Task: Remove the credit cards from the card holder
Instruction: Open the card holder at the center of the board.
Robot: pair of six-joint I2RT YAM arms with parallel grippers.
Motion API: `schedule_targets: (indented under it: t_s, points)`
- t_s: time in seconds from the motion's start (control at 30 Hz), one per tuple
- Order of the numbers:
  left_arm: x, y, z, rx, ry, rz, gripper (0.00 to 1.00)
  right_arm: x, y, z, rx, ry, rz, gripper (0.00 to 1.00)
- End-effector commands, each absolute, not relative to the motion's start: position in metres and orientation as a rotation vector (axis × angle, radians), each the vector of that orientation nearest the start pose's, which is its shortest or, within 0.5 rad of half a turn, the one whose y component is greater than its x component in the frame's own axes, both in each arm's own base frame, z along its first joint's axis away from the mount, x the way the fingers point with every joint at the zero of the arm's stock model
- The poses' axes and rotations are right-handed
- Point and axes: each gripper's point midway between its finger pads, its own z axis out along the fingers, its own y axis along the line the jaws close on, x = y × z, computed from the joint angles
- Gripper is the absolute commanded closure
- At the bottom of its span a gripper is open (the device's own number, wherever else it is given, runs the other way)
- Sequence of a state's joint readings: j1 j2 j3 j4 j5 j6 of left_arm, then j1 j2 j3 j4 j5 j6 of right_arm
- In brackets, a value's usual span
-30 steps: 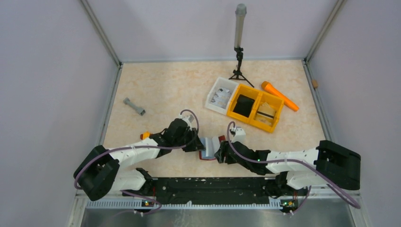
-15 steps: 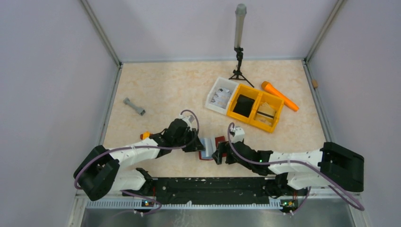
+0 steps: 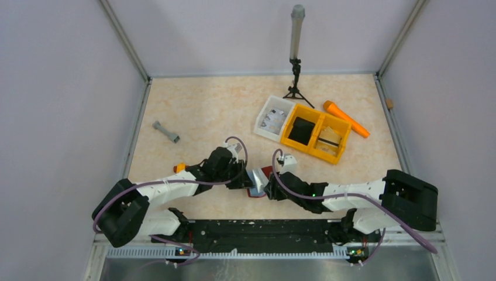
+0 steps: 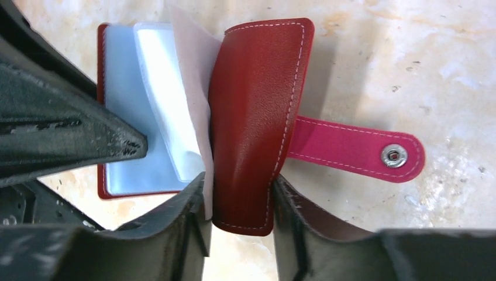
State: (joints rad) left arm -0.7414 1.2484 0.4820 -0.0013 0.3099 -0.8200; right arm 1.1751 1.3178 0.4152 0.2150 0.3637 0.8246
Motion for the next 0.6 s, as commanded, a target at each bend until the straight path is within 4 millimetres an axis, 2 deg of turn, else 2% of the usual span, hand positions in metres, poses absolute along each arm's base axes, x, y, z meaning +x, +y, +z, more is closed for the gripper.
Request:
schedule_targets:
  t_s: [0.0,0.1,0.2,0.27,0.4,0.57]
  points:
    - [0.171,-0.270,0.067,0.118,2.528,-1.089,0.65,0.171,0.289,0.045,-0.118,2.269,0.631,0.66]
    - [0.168,-0.264,0.066,0.123,2.543,-1.048,0.54,0.169,0.281,0.041,-0.095,2.281,0.609,0.67]
    - [0.168,-0.256,0.067,0.117,2.539,-1.011,0.50,0.168,0.274,0.039,-0.068,2.281,0.605,0.64]
    - [0.167,-0.253,0.066,0.111,2.535,-0.998,0.51,0.167,0.271,0.038,-0.060,2.280,0.606,0.63]
    - [0.165,-0.251,0.064,0.099,2.525,-1.012,0.58,0.166,0.269,0.035,-0.061,2.290,0.599,0.63]
    - [0.164,-0.267,0.067,0.085,2.454,-1.208,0.59,0.161,0.279,0.035,-0.096,2.292,0.666,0.64]
